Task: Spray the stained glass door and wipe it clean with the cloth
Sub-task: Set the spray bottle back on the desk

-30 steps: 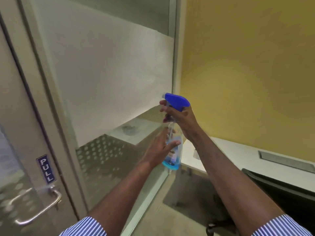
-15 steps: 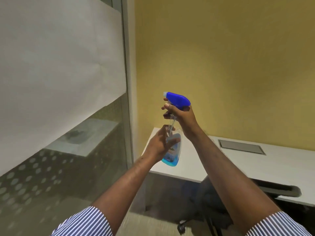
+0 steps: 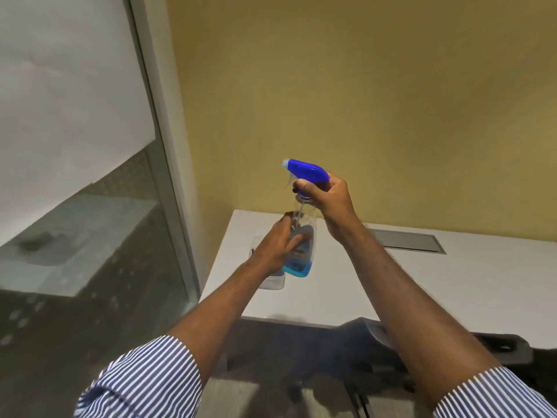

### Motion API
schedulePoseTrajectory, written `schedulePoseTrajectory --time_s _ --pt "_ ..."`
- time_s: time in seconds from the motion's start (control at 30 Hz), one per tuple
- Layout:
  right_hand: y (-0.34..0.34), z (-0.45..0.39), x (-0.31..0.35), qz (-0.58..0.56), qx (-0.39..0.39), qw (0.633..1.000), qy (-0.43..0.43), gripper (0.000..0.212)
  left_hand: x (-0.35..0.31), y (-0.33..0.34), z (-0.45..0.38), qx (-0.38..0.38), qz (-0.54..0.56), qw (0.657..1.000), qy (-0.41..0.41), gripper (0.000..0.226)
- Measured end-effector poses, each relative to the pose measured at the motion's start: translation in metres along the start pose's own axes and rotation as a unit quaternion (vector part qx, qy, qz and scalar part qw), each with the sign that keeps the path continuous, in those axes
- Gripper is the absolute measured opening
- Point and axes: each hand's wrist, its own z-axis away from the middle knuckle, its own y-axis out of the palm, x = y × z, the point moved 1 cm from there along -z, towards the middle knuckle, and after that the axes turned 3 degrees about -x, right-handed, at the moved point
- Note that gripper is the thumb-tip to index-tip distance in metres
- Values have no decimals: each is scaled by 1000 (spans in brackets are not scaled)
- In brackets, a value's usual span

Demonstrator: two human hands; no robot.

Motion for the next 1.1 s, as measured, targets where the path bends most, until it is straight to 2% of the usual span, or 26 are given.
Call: schedulePoseTrajectory --time_s 0.3,0.57,0.83,1.1 --pt "-66 -108 -96 5 45 998 37 27 36 65 -126 30 35 998 -50 42" --pt "-121 -181 -215 -17 71 993 93 28 106 131 -223 39 -7 994 -100 56" --pt "-143 -204 -315 -23 62 985 162 44 179 184 -259 44 -23 988 -148 37" --pt "-144 -199 -357 -37 87 977 193 29 222 208 -258 31 -15 986 -164 42"
